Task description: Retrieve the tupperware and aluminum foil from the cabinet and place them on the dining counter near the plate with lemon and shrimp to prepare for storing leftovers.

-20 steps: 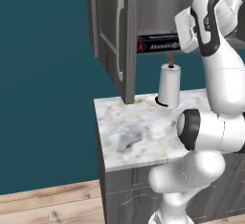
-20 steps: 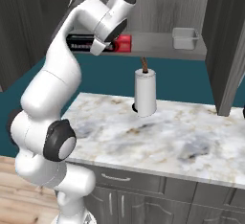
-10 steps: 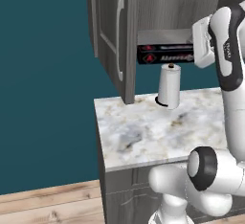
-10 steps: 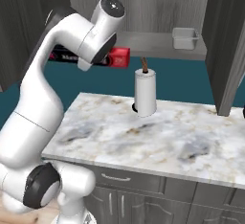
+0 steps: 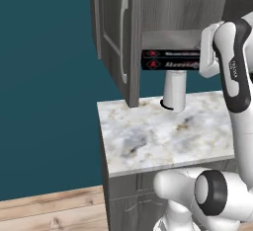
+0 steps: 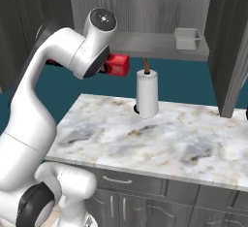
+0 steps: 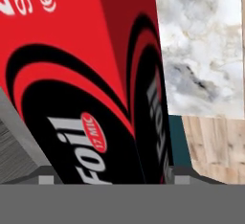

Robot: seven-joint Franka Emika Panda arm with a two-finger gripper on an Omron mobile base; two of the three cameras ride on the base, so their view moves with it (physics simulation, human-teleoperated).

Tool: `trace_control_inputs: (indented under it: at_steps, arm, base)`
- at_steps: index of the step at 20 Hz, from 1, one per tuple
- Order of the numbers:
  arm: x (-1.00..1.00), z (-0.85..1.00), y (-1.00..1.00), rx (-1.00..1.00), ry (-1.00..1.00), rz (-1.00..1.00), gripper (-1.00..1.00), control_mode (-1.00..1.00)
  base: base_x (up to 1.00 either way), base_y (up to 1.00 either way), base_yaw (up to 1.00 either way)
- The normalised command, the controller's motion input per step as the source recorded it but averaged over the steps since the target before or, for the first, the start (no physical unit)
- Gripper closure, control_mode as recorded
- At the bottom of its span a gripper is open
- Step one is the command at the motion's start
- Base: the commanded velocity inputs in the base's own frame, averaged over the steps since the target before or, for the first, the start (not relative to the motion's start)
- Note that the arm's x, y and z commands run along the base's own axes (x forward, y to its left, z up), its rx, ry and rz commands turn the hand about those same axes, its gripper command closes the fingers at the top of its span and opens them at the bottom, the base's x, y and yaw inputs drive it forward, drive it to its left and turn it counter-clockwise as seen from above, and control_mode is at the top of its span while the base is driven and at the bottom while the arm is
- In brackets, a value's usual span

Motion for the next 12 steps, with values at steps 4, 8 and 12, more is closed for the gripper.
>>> trace_control_inputs:
  at_steps: [4, 8, 12]
  arm:
    - [0.0, 0.0, 0.0, 0.0, 0.0, 0.0, 1.0, 1.0]
    - [0.0, 0.0, 0.0, 0.0, 0.0, 0.0, 1.0, 1.0]
    - [0.0, 0.0, 0.0, 0.0, 0.0, 0.0, 1.0, 1.0]
  base:
    - [-0.01, -0.04, -0.01]
    - [-0.53, -0.26, -0.12]
    - [-0.97, -0.23, -0.13]
